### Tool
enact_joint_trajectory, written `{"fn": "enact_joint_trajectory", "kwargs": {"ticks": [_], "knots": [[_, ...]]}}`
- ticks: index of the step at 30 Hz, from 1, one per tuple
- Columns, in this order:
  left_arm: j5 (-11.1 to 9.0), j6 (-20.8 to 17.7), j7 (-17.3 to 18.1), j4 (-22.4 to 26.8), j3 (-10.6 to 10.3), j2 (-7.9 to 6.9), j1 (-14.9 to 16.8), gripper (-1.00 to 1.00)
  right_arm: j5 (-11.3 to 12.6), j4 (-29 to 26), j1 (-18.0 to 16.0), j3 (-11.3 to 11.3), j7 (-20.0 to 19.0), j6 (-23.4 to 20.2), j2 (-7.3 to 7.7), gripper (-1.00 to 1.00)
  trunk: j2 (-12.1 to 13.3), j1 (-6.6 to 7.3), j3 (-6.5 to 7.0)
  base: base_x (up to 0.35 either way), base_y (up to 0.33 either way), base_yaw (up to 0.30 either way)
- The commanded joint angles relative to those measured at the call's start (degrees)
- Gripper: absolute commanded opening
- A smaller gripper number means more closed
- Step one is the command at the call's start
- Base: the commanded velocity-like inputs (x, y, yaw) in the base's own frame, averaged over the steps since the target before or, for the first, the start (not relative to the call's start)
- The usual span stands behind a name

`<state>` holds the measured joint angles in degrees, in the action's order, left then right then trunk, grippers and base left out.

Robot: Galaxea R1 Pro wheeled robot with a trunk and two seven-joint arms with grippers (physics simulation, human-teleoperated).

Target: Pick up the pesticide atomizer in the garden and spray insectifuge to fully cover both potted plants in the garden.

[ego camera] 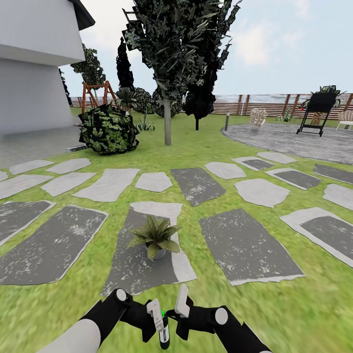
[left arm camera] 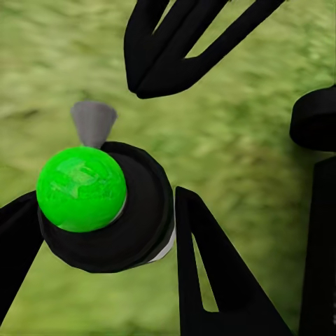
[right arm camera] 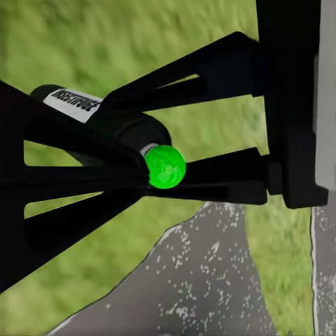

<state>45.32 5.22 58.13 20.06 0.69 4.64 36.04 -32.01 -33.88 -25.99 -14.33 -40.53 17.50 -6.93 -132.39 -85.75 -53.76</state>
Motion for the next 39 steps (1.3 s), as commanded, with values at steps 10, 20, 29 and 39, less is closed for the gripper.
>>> {"fn": "enact_joint_trajectory", "kwargs": {"ticks": [10, 20, 29, 39], "knots": [[0.31, 3.47, 0.57, -0.07, 0.1, 0.02, -0.01, -1.0, -0.59, -0.04, -0.02, 0.07, 0.06, 0.35, -0.01, -1.0, -0.02, 0.01, -0.05, 0.0, 0.0, 0.0], [0.47, 3.75, 0.58, -1.68, 0.18, -0.07, 0.08, -1.0, -0.59, -0.04, -0.02, 0.05, 0.06, 0.35, -0.01, -1.0, -0.02, 0.01, -0.05, 0.0, 0.0, 0.0], [0.86, 3.66, 0.11, -1.78, 0.01, -5.58, 0.03, -1.0, -0.59, 0.01, -0.02, 0.04, 0.07, 0.35, -0.01, -1.0, -0.02, 0.01, -0.05, 0.0, 0.0, 0.0], [0.72, 3.92, -0.23, -1.94, 0.09, -17.45, -2.08, -1.0, -0.6, 0.01, -0.02, 0.06, 0.18, 0.41, 0.07, 1.0, -0.02, 0.01, -0.05, 0.0, 0.0, 0.0]]}}
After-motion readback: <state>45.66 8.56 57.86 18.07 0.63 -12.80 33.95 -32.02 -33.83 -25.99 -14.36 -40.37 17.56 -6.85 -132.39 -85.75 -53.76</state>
